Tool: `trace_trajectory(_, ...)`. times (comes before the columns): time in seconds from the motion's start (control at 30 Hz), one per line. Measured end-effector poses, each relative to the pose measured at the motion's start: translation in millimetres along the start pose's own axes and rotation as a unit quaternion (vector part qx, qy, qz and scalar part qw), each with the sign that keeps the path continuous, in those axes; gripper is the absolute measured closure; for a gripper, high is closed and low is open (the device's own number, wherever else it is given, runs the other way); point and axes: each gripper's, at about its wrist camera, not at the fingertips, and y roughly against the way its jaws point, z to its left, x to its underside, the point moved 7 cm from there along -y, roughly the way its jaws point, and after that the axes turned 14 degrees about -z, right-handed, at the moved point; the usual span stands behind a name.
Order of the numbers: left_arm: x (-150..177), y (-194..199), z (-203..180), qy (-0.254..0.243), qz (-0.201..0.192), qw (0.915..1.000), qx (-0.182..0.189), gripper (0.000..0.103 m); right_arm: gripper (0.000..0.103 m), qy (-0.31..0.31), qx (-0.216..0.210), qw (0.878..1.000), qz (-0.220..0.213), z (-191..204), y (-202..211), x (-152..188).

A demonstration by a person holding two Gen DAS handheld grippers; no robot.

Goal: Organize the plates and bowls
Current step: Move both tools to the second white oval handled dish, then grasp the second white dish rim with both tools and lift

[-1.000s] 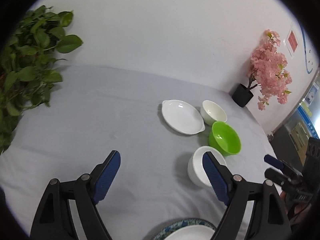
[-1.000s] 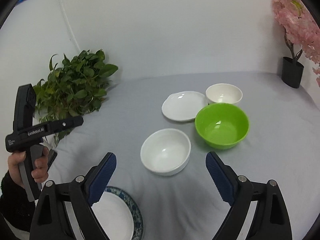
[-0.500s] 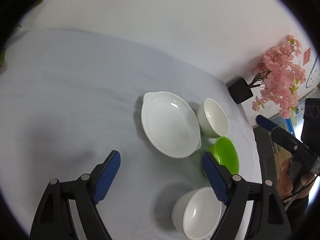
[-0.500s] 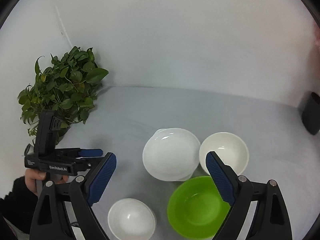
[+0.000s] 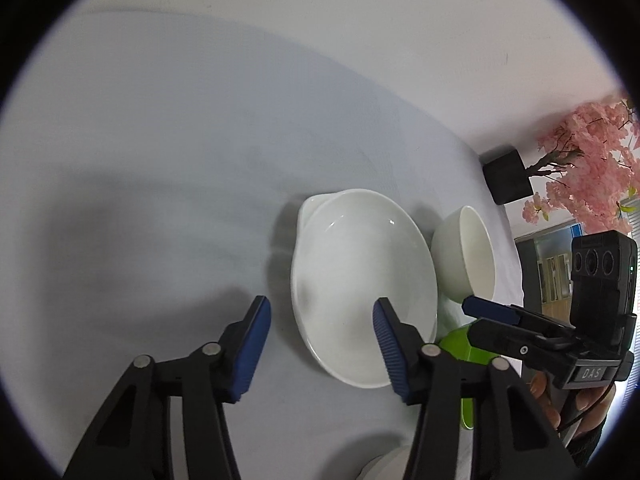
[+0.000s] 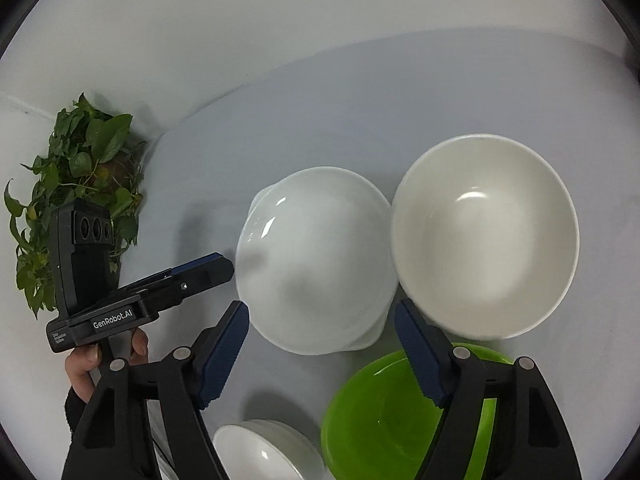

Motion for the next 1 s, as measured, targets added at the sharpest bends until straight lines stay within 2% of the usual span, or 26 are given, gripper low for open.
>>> trace_trajectory(0.13,3,-8,5,0.007,0.012,0.9999,-0.002,0.07,0.029,-0.003,0.02,1.0,-0.001,-9,-6,3)
trace_trajectory(0.2,2,-11,8,0.011,0.014,0.9998,-0.006,0.081,0.029,-0.003,0.029,1.0,-0.001,-13,-9,3)
trace_trajectory(0.4,3,-20,11,0.003,0.02,0.9996,-0.02,0.093,0.03,0.012,0.078,0.997,-0.001,-8,-35,3)
trace_trajectory(0.57,2,-20,12,-0.008,0.019,0.9993,-0.03,0.097,0.067,0.018,0.114,0.993,0.004,-14,-47,7)
trace_trajectory(0.7,2,-18,14,-0.014,0.017,0.999,-0.038,0.097,0.078,0.017,0.135,0.991,0.003,-19,-49,7)
trace_trajectory(0.73,1,-18,15,-0.014,0.018,0.999,-0.039,0.097,0.086,0.014,0.142,0.99,0.0,-21,-48,6)
trace_trajectory(0.9,1,-15,14,-0.025,0.013,0.9982,-0.053,0.097,0.088,0.026,0.157,0.987,-0.006,-17,-44,7)
trace_trajectory(1.0,-3,-1,12,-0.029,-0.002,0.9977,-0.062,0.098,0.091,0.013,0.146,0.989,-0.014,-9,-41,8)
